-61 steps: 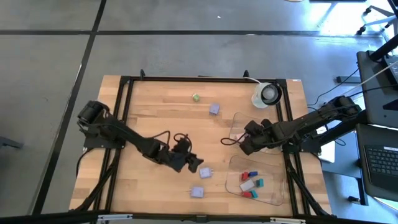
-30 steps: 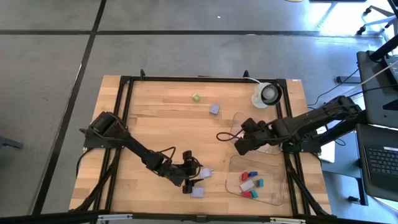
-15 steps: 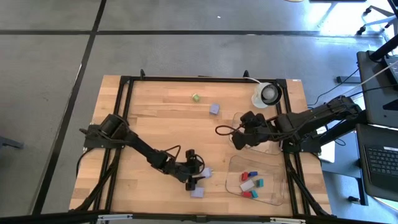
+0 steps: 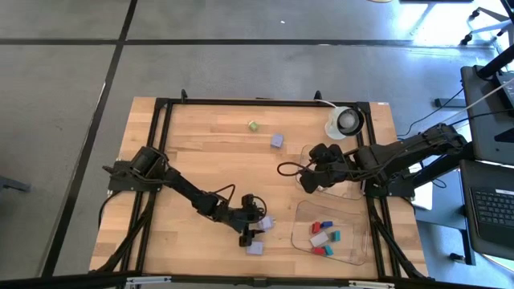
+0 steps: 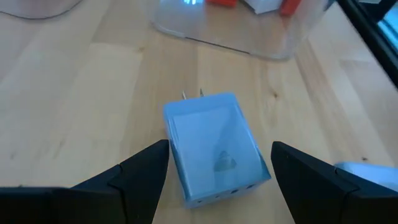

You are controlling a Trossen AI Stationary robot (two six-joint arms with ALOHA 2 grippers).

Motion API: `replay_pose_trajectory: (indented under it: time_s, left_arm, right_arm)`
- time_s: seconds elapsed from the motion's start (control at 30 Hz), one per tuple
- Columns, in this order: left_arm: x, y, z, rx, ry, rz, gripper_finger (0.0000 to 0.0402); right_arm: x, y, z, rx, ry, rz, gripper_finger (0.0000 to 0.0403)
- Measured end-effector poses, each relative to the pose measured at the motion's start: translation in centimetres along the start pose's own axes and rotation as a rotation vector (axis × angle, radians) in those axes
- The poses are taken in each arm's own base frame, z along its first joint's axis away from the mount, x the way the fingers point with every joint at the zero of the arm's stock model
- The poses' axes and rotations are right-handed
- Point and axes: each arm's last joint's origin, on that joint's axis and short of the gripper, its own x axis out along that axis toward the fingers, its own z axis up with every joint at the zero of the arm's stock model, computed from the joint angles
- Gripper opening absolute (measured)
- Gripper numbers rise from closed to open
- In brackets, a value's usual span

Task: Pick & Place Office items
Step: Put the middle blue charger adapter into the top transparent bin

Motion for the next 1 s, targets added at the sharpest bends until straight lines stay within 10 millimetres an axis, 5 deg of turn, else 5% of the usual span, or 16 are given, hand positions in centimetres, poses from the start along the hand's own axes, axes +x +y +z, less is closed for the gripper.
replay_pose_trajectory:
  time_s: [0.53,0.83,1.0]
  left_arm:
    - [-0.02,0.26,-0.42,0.020,0.033,0.049,0.0276]
    - [0.12,0.73,-0.10,0.037,0.010,0.079,0.0203]
    - [0.17,0.53,0.48,0.039,-0.021,0.090,0.0202]
  right_arm:
    - [0.00,0.01,-0.10,-0.056,0.025,0.012,0.0297]
    - [0.00,-0.01,-0.12,-0.099,0.026,0.011,0.0297]
    - [0.00,-0.04,-0.13,-0.111,0.027,0.009,0.0297]
